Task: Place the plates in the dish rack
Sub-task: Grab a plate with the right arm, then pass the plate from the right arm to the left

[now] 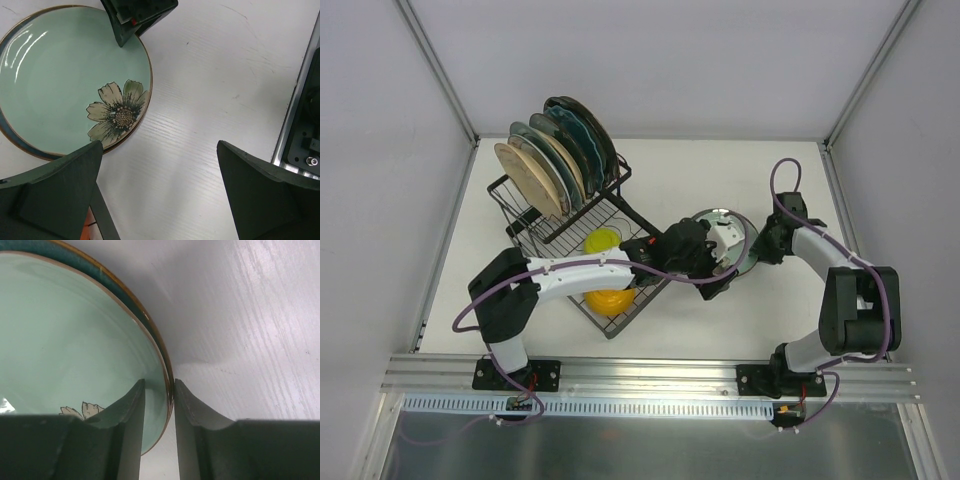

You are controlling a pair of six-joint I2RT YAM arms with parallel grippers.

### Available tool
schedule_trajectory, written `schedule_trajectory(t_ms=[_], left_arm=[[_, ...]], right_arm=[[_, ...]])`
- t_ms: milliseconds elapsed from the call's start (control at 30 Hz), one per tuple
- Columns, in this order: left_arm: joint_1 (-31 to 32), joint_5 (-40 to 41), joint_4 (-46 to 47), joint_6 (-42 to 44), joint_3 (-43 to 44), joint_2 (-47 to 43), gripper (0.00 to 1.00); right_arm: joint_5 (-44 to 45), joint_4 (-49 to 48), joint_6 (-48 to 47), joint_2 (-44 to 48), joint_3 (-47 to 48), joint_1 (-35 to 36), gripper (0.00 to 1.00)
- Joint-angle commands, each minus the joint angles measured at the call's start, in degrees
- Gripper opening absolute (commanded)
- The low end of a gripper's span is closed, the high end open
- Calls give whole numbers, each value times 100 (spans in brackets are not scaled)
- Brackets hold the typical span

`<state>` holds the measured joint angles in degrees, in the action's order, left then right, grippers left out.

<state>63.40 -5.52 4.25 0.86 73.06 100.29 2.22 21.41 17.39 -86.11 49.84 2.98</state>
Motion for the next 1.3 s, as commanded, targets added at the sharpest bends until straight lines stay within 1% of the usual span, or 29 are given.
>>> schedule_trajectory(t_ms=[0, 33, 233, 367, 400, 467, 567, 667, 700, 800, 833, 900, 967, 1033, 1167, 1267], left_arm=[[76, -63, 392, -77, -98, 17, 99], [85, -55, 418, -69, -99, 34, 99], [164, -63, 497, -16, -116, 122, 99], [217, -37, 542, 80, -125, 193, 99], [226, -28, 585, 107, -134, 201, 99], [261, -28, 647, 238, -169, 245, 99], [322, -19, 893, 458, -239, 333, 99], [393, 129, 1402, 730, -485, 395, 99], [419, 200, 1725, 914, -555, 430, 99], [533, 525, 2271, 1344, -836, 543, 99], [603, 830, 2430, 1459, -872, 579, 99], [656, 1060, 2667, 1758, -925, 719, 99], [700, 1402, 2993, 1873, -960, 816, 99], [718, 1553, 3361, 2023, -1004, 931, 99], [753, 1966, 3845, 2277, -1022, 1115, 96], [753, 2072, 3934, 2497, -960, 1203, 92]], right_arm=[[367, 425, -192, 225, 78, -17, 26], [393, 460, -235, 252, 104, -17, 22], [428, 786, -332, 595, 227, -8, 12], [385, 1014, -376, 805, 324, -17, 8], [350, 1032, -376, 841, 324, -8, 4], [288, 1093, -359, 963, 315, -8, 1], [139, 1172, -350, 1139, 315, -8, 1], [-19, 1260, -324, 1385, 324, -8, 1], [-72, 1330, -306, 1438, 359, 0, 1], [-343, 1462, -236, 1649, 394, -17, 1], [-388, 1480, -218, 1702, 412, -17, 1], [-502, 1559, -174, 1851, 429, -17, 0], [-547, 1629, -165, 1939, 456, -8, 1], [-591, 1708, -157, 2071, 465, -8, 1], [-679, 1770, -130, 2265, 404, -8, 1], [-819, 1814, -113, 2344, 360, -8, 1]])
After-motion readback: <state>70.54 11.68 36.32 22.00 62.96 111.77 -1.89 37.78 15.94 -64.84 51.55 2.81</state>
